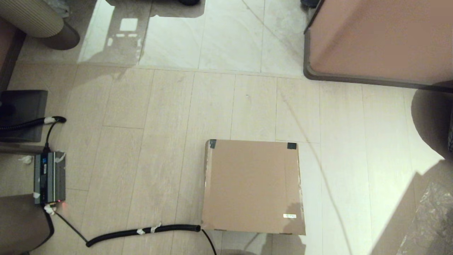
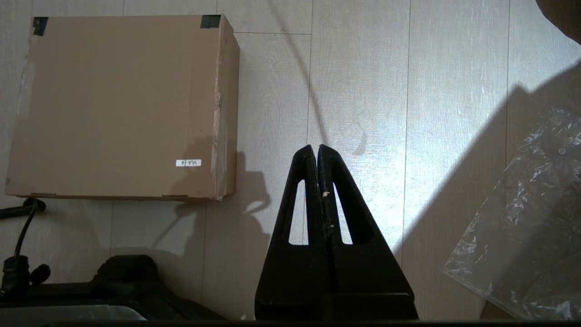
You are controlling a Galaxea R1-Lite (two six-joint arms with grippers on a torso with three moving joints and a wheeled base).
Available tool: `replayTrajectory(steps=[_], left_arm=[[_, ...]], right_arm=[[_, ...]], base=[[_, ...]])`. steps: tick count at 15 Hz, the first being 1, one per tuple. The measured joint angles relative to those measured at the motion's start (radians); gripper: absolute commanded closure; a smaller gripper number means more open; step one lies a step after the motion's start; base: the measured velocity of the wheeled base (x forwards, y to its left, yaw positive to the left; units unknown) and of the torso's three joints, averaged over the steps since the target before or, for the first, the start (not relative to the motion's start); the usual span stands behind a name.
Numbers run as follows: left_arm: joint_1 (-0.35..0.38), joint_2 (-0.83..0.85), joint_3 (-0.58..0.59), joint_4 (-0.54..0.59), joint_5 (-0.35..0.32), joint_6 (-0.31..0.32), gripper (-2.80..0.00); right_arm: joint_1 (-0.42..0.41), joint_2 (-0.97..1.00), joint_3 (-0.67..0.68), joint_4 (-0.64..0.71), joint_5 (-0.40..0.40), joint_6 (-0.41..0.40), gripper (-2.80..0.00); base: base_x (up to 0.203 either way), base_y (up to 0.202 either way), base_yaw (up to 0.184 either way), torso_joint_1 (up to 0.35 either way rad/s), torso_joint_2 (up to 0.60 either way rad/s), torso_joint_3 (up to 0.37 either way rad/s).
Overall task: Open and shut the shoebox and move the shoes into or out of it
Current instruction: Open the shoe box
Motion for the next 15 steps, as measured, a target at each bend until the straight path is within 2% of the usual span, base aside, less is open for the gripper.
replayTrajectory(steps=[5, 7, 9, 12, 15], left_arm=[[0.0, 0.0, -0.005, -0.003, -0.001, 0.02, 0.0], [0.0, 0.005, -0.073, 0.02, -0.013, 0.043, 0.0], [-0.004, 0.06, -0.179, 0.074, -0.032, 0.039, 0.0], [-0.035, 0.28, -0.322, 0.092, -0.07, -0.031, 0.0], [-0.078, 0.573, -0.399, -0.005, -0.137, -0.196, 0.0]], right_arm=[[0.0, 0.0, 0.0, 0.002, -0.002, 0.0, 0.0], [0.0, 0.001, -0.019, 0.011, -0.005, 0.0, 0.0], [0.0, 0.035, -0.109, 0.064, -0.004, 0.006, 0.0], [-0.001, 0.224, -0.275, 0.186, 0.039, 0.089, 0.0], [-0.001, 0.505, -0.35, 0.121, 0.139, 0.198, 0.0]], base=[[0.0, 0.0, 0.0, 0.0, 0.0, 0.0], [0.0, 0.0, 0.0, 0.0, 0.0, 0.0], [0.0, 0.0, 0.0, 0.0, 0.0, 0.0], [0.0, 0.0, 0.0, 0.0, 0.0, 0.0], [0.0, 0.0, 0.0, 0.0, 0.0, 0.0]])
